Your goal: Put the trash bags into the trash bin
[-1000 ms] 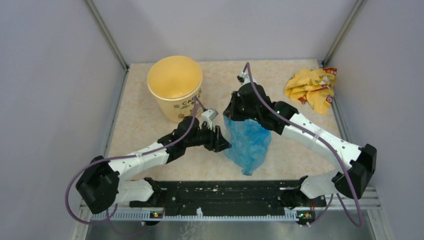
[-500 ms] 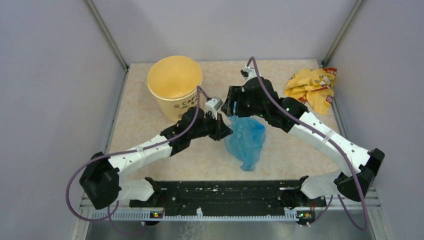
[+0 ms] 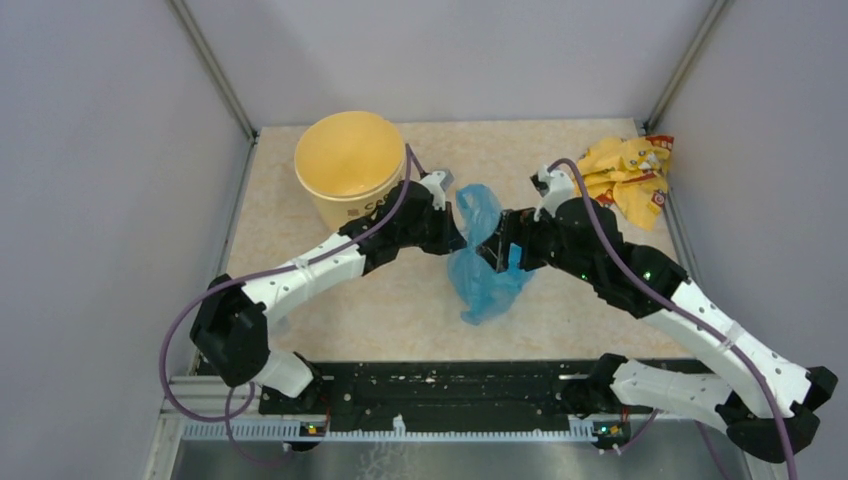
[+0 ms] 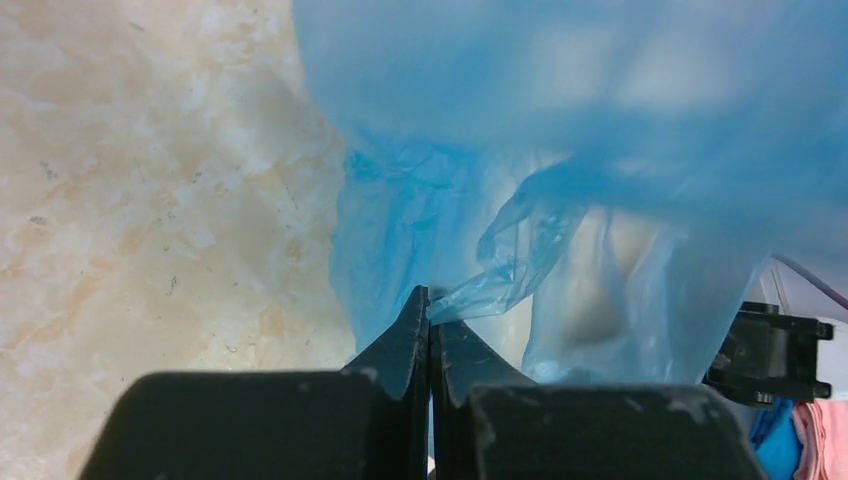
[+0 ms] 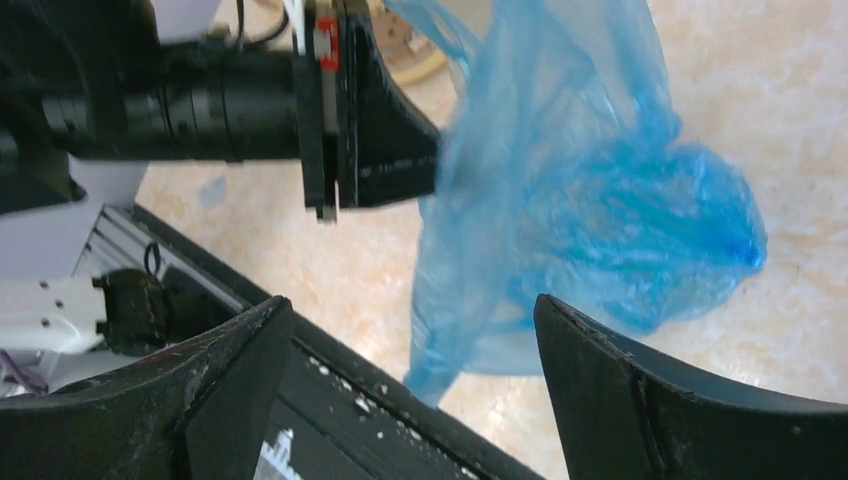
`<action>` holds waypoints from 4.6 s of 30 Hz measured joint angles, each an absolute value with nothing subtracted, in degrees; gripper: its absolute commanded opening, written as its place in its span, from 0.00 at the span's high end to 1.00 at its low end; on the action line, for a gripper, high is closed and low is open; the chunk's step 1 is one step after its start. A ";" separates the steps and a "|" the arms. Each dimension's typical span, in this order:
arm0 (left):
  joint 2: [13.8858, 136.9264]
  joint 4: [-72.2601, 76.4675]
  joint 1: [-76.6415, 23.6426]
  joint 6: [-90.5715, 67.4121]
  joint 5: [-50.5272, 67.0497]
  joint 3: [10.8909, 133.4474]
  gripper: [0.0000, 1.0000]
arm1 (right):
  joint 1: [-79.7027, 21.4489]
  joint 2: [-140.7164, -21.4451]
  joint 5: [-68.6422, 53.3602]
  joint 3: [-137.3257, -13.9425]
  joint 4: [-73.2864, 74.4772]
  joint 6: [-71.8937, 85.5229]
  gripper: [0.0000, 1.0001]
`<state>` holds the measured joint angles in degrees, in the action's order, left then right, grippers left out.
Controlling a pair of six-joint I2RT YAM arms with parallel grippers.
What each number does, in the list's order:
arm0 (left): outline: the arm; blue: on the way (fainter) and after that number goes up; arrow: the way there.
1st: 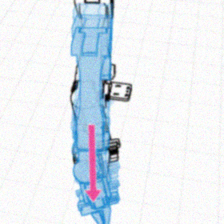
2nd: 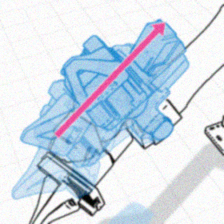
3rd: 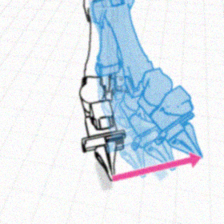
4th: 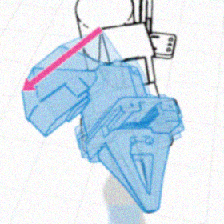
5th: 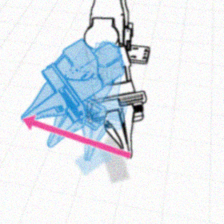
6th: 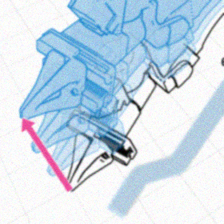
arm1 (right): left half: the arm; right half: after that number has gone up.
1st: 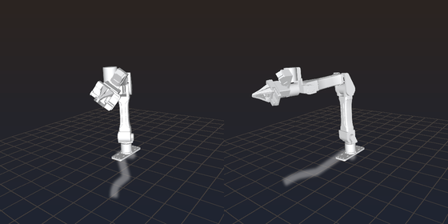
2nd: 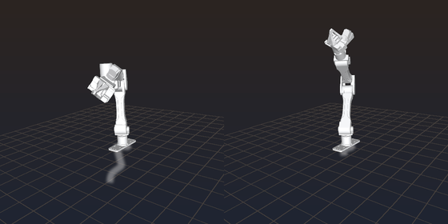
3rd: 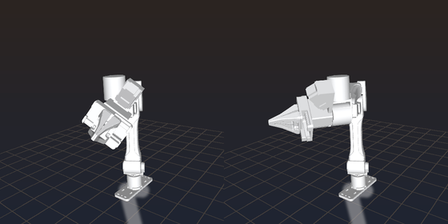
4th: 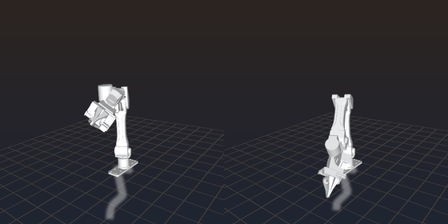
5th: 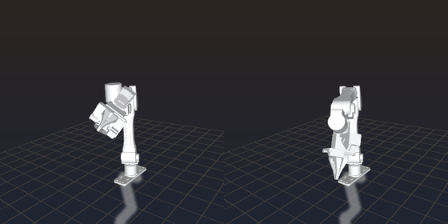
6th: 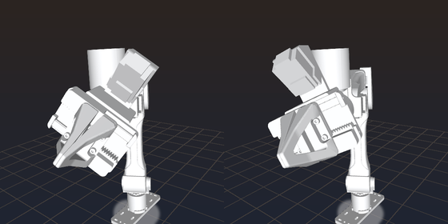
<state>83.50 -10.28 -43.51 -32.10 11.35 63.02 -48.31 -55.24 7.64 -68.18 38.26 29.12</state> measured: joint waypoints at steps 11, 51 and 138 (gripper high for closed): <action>86.15 -13.34 -42.81 -32.91 13.67 65.23 1.00 | -48.31 -48.56 -2.15 -46.54 29.50 33.91 0.20; 86.74 -17.26 -44.62 -17.93 11.97 73.01 1.00 | -41.43 -73.91 28.73 -60.77 39.20 25.21 1.00; 83.90 -21.71 -33.91 -15.05 26.33 90.54 1.00 | -37.52 -44.71 6.83 -64.45 44.88 23.92 0.15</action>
